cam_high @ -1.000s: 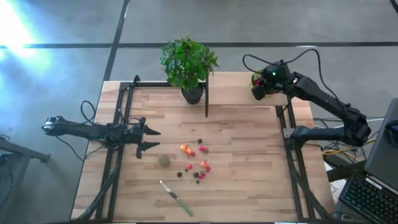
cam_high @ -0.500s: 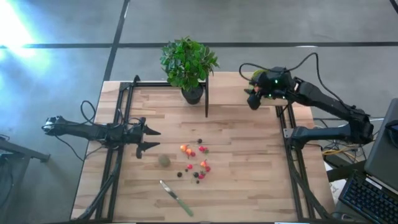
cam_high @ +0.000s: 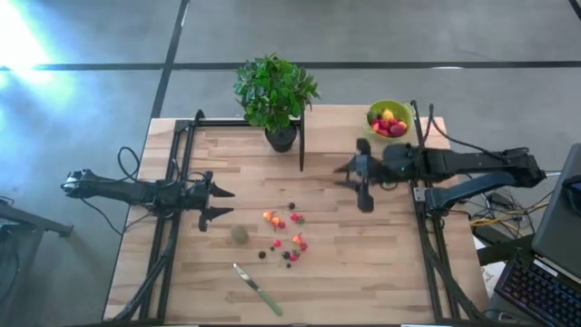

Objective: Pick & Place Fruit
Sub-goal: Put the raspberry into the green strainer bowl on the shelf

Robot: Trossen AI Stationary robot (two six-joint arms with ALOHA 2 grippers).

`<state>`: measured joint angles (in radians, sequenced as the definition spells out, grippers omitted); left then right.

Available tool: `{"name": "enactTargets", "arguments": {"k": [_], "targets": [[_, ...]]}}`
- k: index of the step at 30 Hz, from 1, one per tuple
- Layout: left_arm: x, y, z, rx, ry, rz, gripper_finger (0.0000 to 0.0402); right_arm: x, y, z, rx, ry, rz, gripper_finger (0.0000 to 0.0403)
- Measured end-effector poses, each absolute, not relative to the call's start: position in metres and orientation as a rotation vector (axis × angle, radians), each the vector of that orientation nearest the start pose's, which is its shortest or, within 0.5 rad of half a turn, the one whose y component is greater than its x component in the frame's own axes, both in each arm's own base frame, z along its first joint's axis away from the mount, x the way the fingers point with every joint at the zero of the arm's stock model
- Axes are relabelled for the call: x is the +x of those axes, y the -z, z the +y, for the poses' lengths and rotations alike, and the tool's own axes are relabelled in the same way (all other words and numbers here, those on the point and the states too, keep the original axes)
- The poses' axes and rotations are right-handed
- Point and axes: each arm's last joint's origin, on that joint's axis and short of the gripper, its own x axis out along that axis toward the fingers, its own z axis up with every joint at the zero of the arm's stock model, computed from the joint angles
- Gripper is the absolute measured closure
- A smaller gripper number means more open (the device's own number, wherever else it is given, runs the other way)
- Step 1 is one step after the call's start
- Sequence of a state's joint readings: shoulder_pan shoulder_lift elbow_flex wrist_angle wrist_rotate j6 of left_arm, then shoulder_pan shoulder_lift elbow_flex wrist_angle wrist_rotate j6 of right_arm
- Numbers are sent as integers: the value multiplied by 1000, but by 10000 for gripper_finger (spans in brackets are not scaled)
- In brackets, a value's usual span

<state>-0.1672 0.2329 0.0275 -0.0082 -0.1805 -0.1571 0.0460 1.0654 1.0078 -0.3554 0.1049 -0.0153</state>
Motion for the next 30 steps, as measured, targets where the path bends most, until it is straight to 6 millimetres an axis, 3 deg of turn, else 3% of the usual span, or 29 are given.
{"name": "enactTargets", "arguments": {"k": [7, 15, 24, 30], "targets": [[109, -153, -13, -120, -30, 209, 172, 250, -324, 46, -127, -101, 445, 290], [109, -153, -13, -120, -30, 208, 172, 275, -292, 76, -193, -193, 537, 312], [109, -153, -13, -120, -30, 208, 172, 299, -254, 91, -213, -219, 642, 333], [109, -153, -13, -120, -29, 209, 172, 312, -233, 95, -217, -220, 681, 324]]}}
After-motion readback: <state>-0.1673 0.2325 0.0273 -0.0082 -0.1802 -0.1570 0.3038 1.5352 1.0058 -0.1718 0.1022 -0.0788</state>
